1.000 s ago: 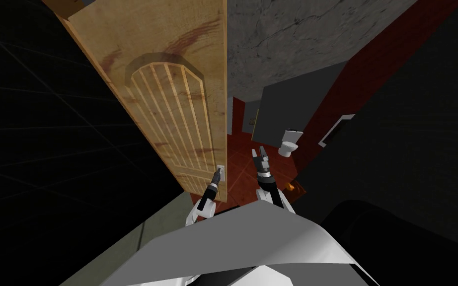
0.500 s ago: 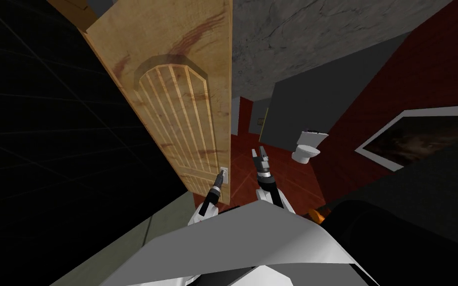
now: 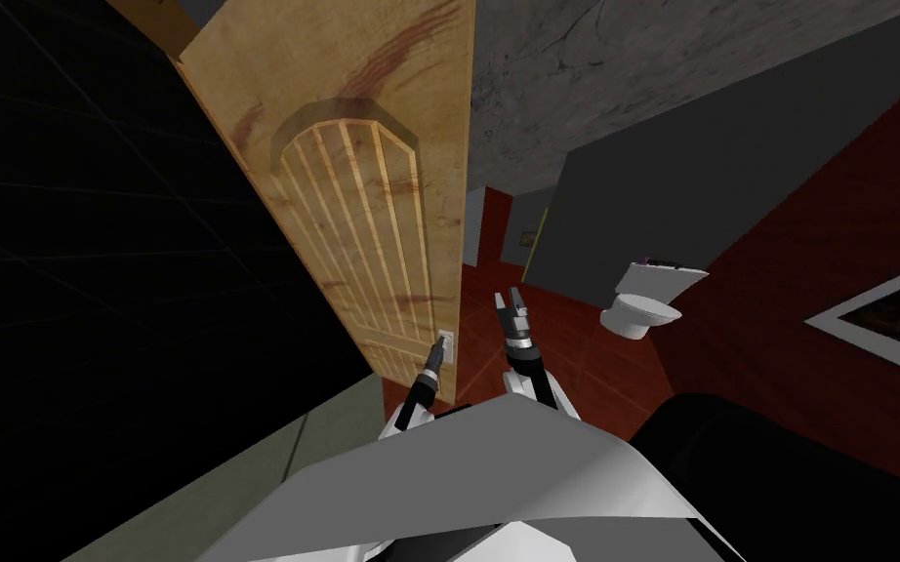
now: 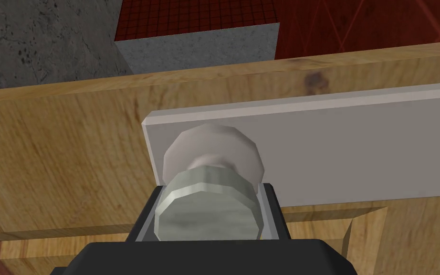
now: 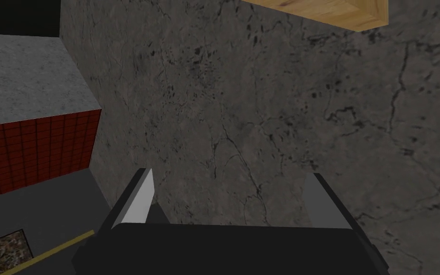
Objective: Push the door open
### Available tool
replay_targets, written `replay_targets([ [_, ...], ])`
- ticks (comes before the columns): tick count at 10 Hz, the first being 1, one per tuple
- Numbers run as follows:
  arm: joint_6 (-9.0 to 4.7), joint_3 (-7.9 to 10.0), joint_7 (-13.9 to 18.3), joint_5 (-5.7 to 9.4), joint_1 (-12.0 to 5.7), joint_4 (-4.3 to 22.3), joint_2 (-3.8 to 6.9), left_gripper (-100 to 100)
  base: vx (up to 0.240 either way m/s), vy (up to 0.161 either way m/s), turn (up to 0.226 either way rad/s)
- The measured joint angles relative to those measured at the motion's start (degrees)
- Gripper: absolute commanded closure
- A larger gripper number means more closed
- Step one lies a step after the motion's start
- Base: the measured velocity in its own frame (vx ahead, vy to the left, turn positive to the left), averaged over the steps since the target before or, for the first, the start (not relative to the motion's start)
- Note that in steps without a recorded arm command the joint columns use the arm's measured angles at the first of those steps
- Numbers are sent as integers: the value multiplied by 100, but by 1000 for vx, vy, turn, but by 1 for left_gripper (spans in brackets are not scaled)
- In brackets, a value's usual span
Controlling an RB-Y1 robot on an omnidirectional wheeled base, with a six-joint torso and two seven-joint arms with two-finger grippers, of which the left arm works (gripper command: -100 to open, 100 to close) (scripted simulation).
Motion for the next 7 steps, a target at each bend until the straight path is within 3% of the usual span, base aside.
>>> replay_targets([
  [4,-15,-191,-233,91,233,-90,-154,100,102,-148,196],
  [6,-41,-184,-287,112,248,-133,-214,100,74,-30,43],
  [7,-41,-177,-289,112,235,-125,-181,100,159,-6,62],
])
